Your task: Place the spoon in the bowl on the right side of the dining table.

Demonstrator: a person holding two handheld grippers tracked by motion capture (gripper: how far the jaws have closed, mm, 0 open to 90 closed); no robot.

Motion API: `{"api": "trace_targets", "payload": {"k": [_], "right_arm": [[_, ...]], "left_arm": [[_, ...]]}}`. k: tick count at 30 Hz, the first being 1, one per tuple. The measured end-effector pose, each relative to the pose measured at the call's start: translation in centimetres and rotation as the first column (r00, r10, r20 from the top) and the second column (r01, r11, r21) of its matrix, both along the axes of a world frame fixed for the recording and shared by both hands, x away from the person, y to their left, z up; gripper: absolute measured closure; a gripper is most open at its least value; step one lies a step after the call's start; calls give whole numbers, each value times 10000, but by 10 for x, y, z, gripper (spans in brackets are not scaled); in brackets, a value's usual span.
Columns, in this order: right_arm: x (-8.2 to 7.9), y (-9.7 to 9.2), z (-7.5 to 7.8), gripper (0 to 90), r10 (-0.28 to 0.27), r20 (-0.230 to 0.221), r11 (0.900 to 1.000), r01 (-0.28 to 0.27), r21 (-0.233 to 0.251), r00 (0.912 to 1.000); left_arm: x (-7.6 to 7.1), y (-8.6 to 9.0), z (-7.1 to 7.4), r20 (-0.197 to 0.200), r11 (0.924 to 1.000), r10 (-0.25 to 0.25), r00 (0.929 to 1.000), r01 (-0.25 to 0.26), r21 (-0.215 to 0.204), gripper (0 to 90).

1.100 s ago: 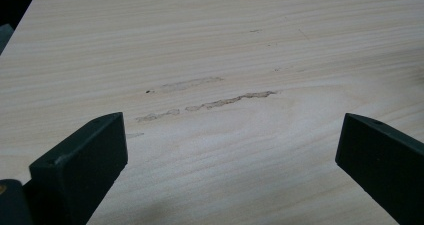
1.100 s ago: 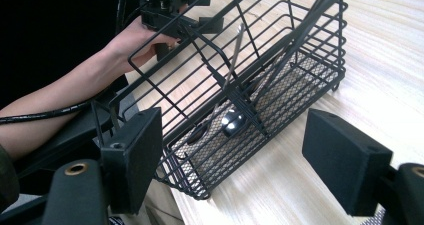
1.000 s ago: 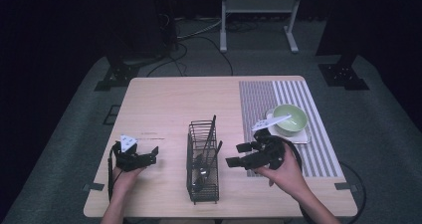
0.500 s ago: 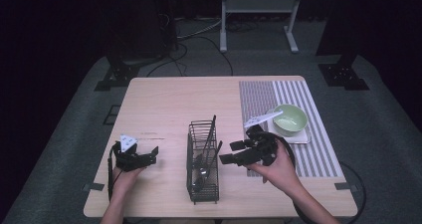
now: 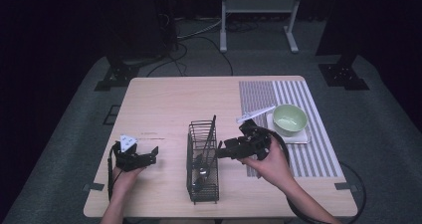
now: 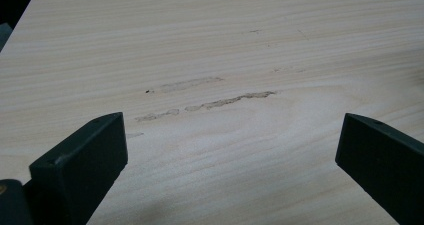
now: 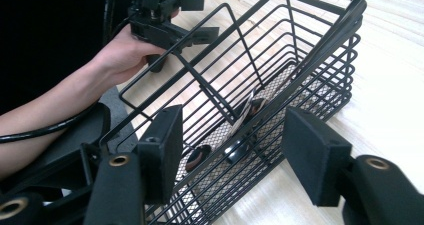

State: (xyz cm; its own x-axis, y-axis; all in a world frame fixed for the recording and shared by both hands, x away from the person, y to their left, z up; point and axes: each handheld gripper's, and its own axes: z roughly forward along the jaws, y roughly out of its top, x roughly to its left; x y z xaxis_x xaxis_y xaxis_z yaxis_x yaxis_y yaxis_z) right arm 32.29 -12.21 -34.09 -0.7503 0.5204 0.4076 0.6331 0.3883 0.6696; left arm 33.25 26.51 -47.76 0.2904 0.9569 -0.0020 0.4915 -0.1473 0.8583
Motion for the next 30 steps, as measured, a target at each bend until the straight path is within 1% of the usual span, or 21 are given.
{"api": "trace_targets", "payload": {"k": [4, 8, 16, 18, 25, 27, 30], "right_arm": [[3, 2, 0, 471, -90, -23, 9999, 90, -142, 10000], [6, 4, 0, 548, -142, -161, 9998, 139, -173, 9998], [9, 5, 0, 688, -155, -51, 9995, 154, -260, 9999], [8, 6, -1, 737, -166, -56, 9995, 164, -285, 9998], [8, 8, -1, 831, -20, -94, 9996, 17, -292, 10000], [8, 8, -1, 870, 24, -79, 9997, -26, -258, 10000], [8, 8, -1, 875, 74, -152, 9998, -77, -184, 9999]], "left_arm": [[0, 0, 0, -1, 10000, 6, 10000, -6, -19, 0], [0, 0, 0, -3, 10000, 6, 10000, -6, -17, 0], [0, 0, 0, 0, 10000, -6, 10000, 6, -29, 0], [0, 0, 0, -1, 10000, 0, 10000, 0, -31, 0], [0, 0, 0, 2, 10000, -1, 10000, 1, -41, 0], [0, 1, 0, 0, 10000, -1, 10000, 1, -46, 0], [0, 1, 0, -7, 10000, 5, 10000, -5, -46, 0]]}}
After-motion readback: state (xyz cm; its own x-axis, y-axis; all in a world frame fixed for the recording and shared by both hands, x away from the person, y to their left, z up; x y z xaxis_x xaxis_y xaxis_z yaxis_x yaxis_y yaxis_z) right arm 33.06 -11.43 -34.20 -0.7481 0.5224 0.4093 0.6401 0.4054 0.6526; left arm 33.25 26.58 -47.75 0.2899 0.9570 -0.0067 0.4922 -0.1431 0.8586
